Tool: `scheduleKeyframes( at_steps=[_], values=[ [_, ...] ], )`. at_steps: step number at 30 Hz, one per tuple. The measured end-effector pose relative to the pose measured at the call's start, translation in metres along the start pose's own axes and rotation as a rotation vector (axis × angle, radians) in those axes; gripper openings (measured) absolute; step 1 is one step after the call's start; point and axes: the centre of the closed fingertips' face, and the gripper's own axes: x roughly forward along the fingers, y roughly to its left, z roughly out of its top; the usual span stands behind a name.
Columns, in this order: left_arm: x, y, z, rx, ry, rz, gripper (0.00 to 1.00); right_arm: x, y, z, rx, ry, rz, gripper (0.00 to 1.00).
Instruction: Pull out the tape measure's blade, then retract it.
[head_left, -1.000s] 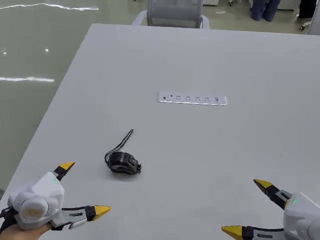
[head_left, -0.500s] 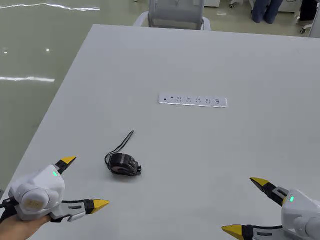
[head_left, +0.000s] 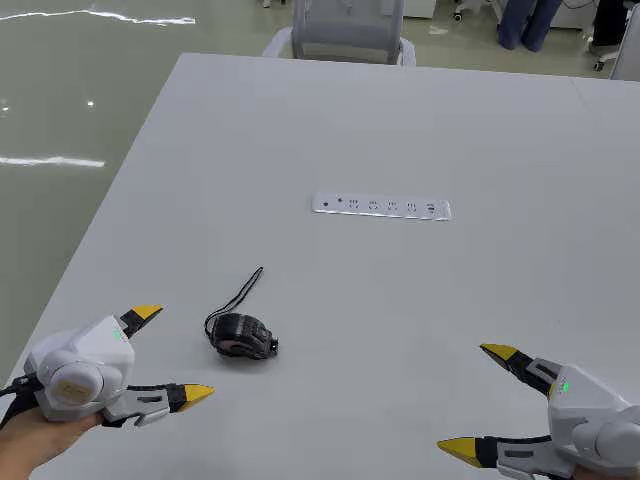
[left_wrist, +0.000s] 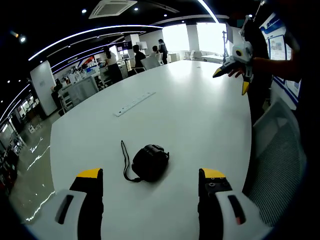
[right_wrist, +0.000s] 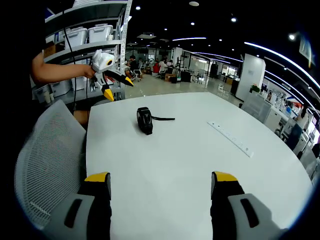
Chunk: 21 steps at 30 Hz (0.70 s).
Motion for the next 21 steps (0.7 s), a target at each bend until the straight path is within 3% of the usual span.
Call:
scheduleKeyframes(
  at_steps=[12, 21],
  values=[
    [0.020, 0.007, 0.006, 0.067, 0.041, -0.075, 0.68, 0.018, -0.015, 0.008, -0.073, 0.010, 0.054, 0.76],
    [0.035, 0.010, 0.001, 0.129, 0.089, -0.129, 0.64, 0.038, -0.022, 0.011, -0.112, 0.027, 0.095, 0.75]
  ],
)
